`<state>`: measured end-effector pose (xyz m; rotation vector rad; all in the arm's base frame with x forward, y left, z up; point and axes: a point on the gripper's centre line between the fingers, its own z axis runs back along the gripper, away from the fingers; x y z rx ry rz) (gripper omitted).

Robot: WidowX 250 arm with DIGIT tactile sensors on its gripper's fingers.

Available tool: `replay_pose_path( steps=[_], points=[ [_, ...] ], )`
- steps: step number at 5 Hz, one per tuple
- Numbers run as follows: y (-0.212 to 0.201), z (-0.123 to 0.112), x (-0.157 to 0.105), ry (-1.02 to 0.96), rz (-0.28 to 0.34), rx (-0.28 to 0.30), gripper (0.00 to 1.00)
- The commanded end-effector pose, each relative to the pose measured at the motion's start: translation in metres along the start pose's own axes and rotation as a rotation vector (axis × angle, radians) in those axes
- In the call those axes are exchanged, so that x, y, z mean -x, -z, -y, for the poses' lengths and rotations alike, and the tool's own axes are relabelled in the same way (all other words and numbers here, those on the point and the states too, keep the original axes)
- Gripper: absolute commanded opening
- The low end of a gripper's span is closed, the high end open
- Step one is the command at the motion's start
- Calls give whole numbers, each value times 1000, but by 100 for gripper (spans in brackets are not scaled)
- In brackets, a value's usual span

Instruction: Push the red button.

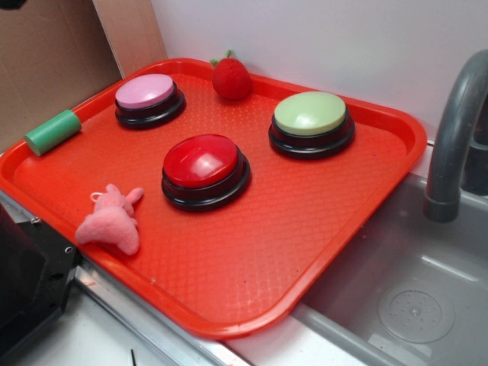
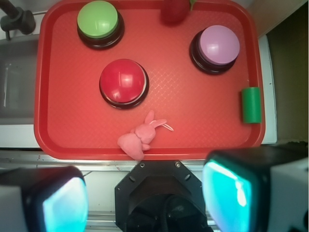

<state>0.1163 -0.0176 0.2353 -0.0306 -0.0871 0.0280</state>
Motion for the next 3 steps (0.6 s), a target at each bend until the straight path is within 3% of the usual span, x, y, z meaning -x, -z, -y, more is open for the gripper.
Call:
replay_pose_path(
  steps=[1,3],
  points=[
    [0,0,0,0,0,0,100],
    [97,50,-86,410,4,-25,100]
  ],
)
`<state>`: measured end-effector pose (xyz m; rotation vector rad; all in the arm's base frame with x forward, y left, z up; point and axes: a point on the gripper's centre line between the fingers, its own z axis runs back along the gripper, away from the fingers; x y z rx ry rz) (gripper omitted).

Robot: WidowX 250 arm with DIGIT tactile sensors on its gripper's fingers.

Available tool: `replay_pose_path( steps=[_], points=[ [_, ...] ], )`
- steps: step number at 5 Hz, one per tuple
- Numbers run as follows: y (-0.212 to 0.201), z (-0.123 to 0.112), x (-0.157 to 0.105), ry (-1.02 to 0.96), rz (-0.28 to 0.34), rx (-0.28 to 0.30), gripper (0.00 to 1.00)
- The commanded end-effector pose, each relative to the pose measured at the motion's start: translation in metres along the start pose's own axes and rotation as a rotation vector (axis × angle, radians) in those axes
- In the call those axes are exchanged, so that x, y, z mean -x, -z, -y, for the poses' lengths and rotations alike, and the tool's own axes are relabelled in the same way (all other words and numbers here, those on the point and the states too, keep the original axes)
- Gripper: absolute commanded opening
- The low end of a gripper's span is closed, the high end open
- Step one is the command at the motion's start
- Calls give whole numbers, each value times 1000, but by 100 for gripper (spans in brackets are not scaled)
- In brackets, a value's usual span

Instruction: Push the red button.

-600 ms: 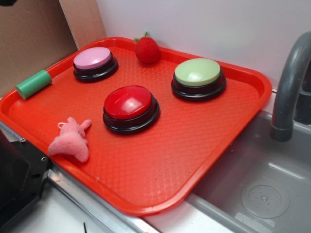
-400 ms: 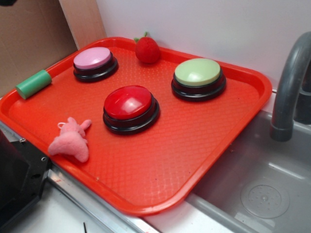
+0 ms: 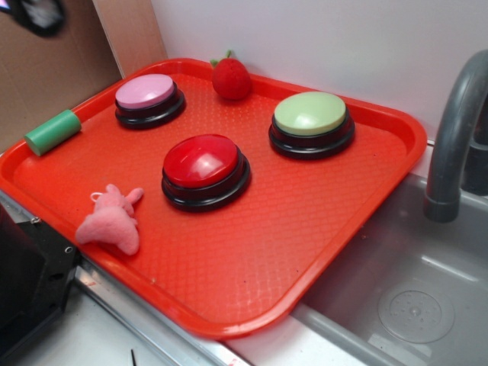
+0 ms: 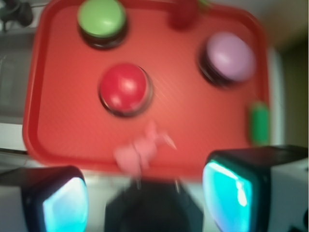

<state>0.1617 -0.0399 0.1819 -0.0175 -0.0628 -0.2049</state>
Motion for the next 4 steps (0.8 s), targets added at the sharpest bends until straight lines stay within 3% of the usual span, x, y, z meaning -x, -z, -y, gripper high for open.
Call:
replay_pose_path(
  steps=[1,3,4],
  points=[
    [77,22,-75,276,48,43,100],
    [119,16,-55,297,2,7,100],
    [124,7,-46,281,8,0,100]
  ],
)
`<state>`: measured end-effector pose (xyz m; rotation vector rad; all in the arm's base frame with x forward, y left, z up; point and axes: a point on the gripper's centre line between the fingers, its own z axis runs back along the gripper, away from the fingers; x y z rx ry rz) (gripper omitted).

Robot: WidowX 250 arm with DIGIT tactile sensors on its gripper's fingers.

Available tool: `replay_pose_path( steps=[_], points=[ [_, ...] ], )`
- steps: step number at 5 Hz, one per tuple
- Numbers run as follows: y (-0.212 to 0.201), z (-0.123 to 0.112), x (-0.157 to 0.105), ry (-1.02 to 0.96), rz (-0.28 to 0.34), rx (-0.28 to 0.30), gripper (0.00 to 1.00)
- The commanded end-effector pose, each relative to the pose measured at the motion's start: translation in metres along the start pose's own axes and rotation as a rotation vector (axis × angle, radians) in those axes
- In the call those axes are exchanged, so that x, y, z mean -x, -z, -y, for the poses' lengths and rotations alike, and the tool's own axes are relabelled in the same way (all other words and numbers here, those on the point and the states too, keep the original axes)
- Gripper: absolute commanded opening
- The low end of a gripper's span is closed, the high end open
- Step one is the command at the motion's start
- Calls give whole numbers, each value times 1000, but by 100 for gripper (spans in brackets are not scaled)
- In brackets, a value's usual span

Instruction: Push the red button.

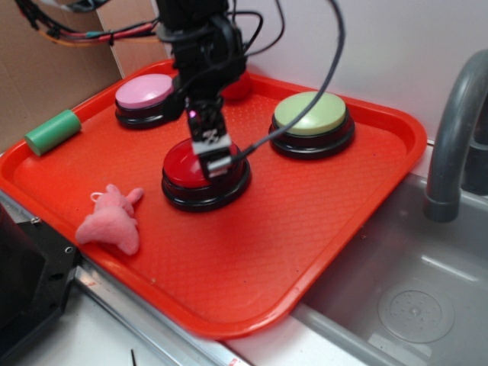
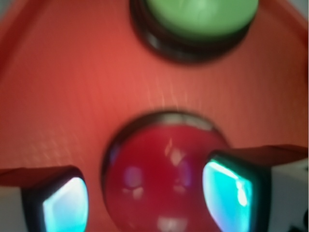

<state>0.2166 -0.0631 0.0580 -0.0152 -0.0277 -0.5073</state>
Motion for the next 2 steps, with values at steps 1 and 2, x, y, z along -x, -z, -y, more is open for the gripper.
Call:
replay_pose_path(
  steps=[1,2],
  points=[
    [5,-5,9,-82,-55,-106,100],
    [1,-4,1,-88,-41,-106,100]
  ],
)
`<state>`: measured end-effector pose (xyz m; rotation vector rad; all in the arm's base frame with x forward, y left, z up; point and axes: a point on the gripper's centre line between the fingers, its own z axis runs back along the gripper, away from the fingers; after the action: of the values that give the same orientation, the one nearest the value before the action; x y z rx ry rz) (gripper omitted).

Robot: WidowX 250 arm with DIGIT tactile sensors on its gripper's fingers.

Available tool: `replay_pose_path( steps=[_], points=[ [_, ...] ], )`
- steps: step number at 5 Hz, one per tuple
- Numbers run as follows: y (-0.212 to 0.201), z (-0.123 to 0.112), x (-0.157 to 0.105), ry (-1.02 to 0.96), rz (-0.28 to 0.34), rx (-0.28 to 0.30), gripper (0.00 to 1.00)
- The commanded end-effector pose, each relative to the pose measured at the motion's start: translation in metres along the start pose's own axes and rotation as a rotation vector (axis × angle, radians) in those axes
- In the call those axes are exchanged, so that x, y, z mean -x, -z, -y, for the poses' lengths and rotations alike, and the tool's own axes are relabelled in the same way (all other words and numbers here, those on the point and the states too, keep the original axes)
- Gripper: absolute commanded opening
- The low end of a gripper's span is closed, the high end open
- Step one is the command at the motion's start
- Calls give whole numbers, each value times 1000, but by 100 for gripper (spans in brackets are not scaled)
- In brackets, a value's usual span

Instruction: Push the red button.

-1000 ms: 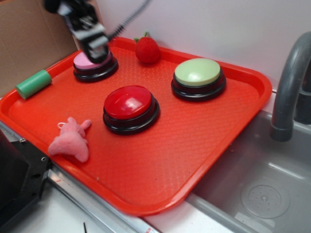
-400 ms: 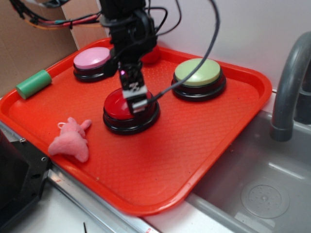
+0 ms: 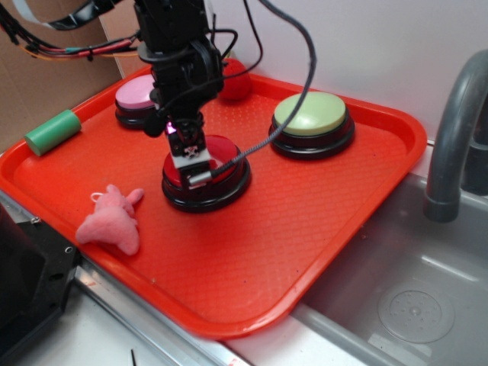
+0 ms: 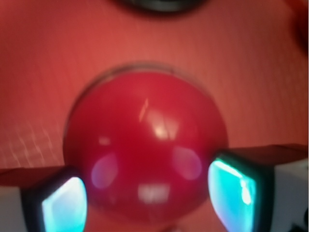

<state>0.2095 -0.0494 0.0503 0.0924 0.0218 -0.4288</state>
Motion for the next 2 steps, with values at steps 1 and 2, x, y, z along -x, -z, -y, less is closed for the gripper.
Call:
replay_pose_path(
  steps=[1,2],
  points=[
    [-31,6,-17,-30,36,-6,100],
    [-53,8,-16,-8,57,31,100]
  ],
)
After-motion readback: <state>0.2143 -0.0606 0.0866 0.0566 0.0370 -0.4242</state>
